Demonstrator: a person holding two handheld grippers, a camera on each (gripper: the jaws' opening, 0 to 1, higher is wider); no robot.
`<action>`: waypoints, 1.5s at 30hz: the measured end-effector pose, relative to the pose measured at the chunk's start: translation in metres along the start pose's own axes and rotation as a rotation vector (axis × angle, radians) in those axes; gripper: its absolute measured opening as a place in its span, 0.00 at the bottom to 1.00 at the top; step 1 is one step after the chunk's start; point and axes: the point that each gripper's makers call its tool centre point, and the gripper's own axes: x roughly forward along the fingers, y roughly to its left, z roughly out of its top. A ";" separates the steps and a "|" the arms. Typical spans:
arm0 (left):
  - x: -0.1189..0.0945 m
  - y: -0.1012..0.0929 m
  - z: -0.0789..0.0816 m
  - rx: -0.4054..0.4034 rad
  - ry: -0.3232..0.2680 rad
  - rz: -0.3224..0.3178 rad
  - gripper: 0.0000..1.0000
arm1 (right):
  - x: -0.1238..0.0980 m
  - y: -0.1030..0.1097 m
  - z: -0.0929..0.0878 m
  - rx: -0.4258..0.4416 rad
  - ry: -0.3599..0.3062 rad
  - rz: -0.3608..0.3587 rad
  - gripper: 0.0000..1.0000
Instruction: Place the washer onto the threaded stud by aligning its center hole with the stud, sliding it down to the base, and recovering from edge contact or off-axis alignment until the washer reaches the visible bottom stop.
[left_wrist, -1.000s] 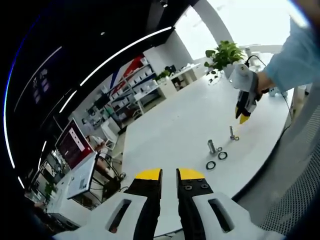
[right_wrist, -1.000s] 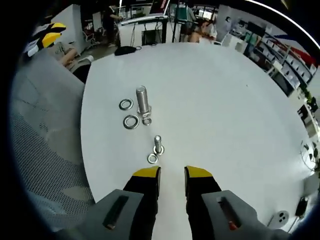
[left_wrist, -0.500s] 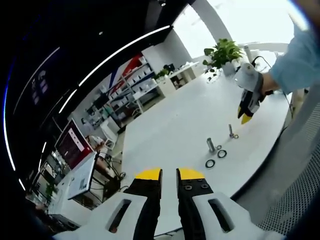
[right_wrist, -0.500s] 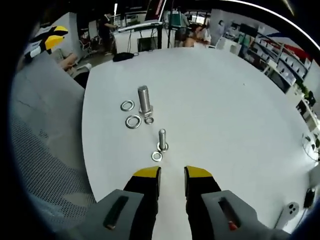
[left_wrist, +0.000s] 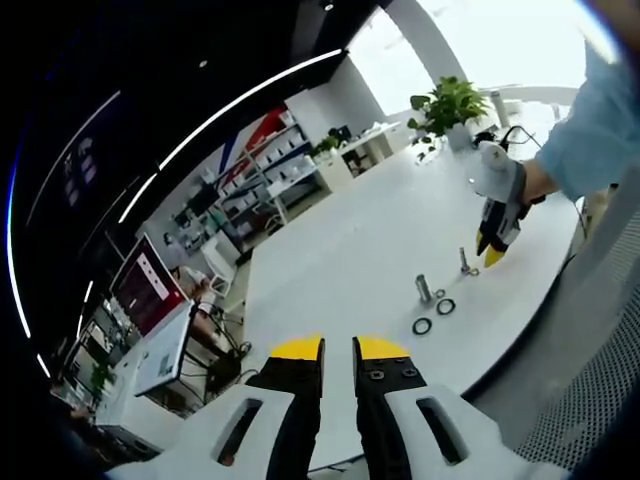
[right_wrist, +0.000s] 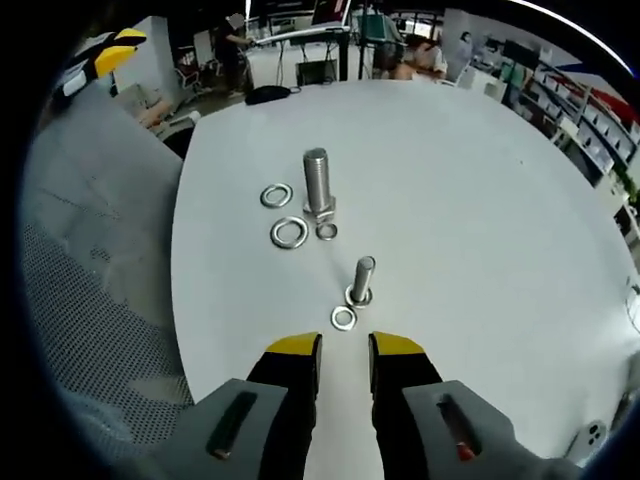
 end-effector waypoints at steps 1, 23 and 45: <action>0.000 0.000 0.000 0.000 0.000 0.000 0.09 | 0.001 0.000 0.001 -0.002 0.001 0.002 0.21; 0.000 0.003 -0.002 -0.019 0.004 0.009 0.09 | 0.021 0.001 0.000 -0.015 0.051 0.006 0.20; 0.000 0.002 -0.002 -0.018 0.004 0.007 0.09 | 0.017 0.003 -0.007 -0.034 0.068 0.015 0.08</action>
